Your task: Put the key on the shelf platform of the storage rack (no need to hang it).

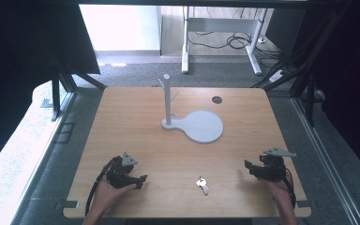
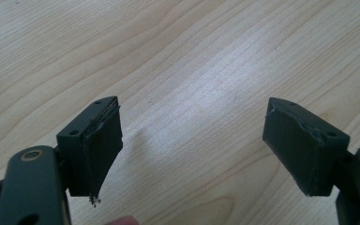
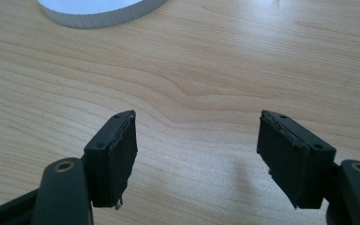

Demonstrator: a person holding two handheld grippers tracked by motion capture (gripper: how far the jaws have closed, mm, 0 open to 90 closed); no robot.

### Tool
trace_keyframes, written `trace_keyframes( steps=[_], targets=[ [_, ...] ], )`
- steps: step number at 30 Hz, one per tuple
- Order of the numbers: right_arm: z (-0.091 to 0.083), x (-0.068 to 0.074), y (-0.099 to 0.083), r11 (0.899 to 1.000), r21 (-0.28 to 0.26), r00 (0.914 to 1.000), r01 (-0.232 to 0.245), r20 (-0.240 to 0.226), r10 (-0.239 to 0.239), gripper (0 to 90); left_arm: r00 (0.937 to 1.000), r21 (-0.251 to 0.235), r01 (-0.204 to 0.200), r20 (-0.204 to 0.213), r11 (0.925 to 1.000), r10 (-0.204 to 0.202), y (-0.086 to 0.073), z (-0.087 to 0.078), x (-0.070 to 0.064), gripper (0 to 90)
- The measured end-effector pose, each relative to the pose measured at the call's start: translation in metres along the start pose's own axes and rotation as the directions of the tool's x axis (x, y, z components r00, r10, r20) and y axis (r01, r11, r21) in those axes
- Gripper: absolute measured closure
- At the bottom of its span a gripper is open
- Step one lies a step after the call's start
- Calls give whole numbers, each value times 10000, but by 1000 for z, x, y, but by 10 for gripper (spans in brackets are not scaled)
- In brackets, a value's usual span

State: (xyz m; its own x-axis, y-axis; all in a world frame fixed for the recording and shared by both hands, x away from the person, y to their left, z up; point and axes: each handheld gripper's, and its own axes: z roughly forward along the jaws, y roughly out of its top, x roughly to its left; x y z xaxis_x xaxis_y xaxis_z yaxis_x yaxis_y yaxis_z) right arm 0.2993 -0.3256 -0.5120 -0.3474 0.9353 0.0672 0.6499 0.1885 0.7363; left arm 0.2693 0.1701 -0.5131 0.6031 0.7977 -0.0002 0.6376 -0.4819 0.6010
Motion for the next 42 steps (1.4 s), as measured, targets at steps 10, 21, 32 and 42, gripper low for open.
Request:
trace_keyframes(
  steps=[10,21,32,42],
  targets=[
    [-5,8,9,9993,17,9992,361,-185,-361,329,9999,-180,104,-101,9998,-106,0,-7,2,204],
    [-12,24,19,9926,273,9902,1181,-788,-1156,369,9998,-232,155,-147,9996,-159,1,-7,0,204],
    [-9,44,34,9747,716,9717,2116,-1221,-2020,408,9996,-196,277,-81,9994,-279,-2,-6,5,204],
    [-12,66,52,9576,985,9476,2707,-2027,-2470,426,9995,-223,326,-52,9992,-327,-2,-7,6,204]
  ],
)
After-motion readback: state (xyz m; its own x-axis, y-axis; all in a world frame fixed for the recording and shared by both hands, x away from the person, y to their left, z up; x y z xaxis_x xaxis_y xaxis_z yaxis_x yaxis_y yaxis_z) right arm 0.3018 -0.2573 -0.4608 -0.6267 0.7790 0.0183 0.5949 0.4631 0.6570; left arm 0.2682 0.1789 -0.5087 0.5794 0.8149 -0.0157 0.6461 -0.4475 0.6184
